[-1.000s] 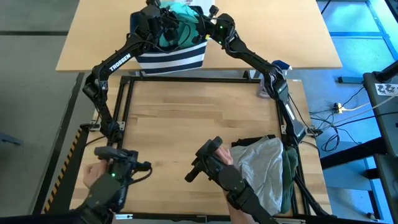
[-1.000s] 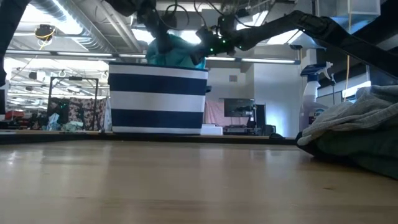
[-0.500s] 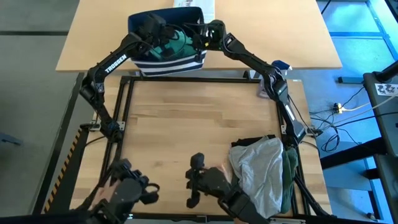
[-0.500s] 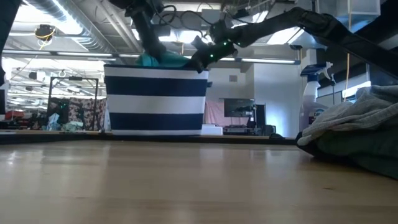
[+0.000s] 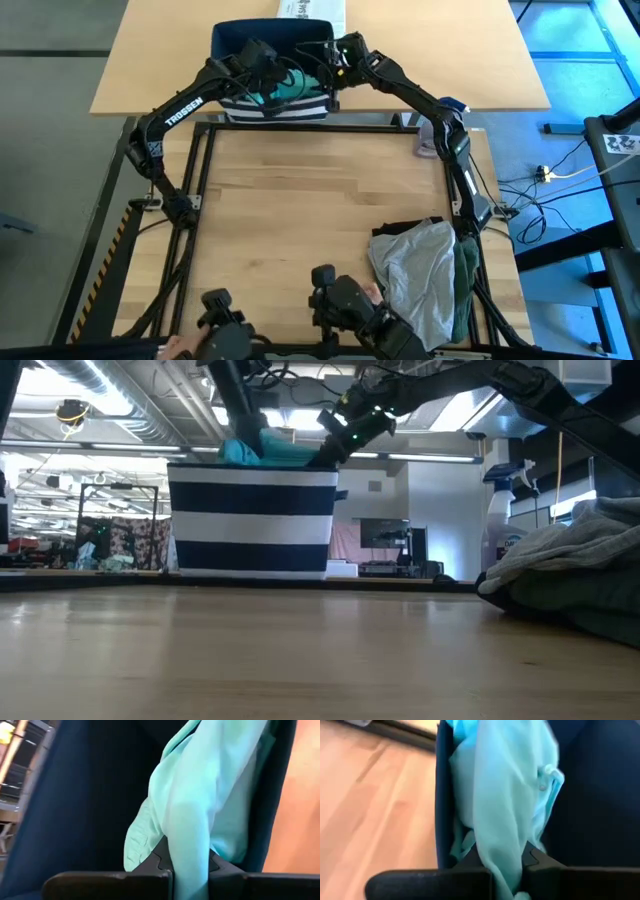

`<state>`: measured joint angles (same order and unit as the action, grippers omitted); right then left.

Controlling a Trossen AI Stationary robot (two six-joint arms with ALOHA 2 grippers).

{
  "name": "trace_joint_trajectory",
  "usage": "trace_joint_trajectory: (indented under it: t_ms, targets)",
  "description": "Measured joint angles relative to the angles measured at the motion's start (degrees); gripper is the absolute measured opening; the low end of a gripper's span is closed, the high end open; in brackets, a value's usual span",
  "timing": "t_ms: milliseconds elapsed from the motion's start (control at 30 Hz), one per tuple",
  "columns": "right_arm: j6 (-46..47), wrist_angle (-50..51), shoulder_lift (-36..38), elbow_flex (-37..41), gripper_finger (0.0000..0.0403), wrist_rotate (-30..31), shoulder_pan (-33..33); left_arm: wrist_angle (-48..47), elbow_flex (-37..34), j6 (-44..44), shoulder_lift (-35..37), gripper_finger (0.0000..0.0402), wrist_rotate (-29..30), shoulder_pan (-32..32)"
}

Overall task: Fold Laundry from Bin
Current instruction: Put the folded blue shorts into the blue bin

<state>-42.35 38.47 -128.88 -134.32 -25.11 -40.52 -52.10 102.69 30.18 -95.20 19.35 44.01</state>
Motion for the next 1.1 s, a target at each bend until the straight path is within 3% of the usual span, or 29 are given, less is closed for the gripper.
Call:
trace_joint_trajectory:
  t_ms: [233, 567, 800, 1100]
  targets:
    - [-2.15, 11.31, 0.16, -0.02, 0.0013, 0.20, 2.62, -5.93, -0.07, -4.64, -0.04, 0.0008, -1.35, -5.01]
    - [-3.14, 19.01, 3.42, 0.04, 0.0013, 1.55, 5.23, -9.22, -1.04, -10.95, 3.00, 0.0008, -5.41, -9.15]
    - [-2.91, 23.47, 5.24, -0.02, 0.0013, 0.01, 5.79, -7.30, -10.18, -15.20, 9.64, 0.0008, -8.05, -10.92]
    - [-2.99, 28.49, 5.64, -0.02, 0.0013, 0.05, 11.55, -5.37, -20.41, -20.95, 17.60, 0.0008, -9.50, -15.81]
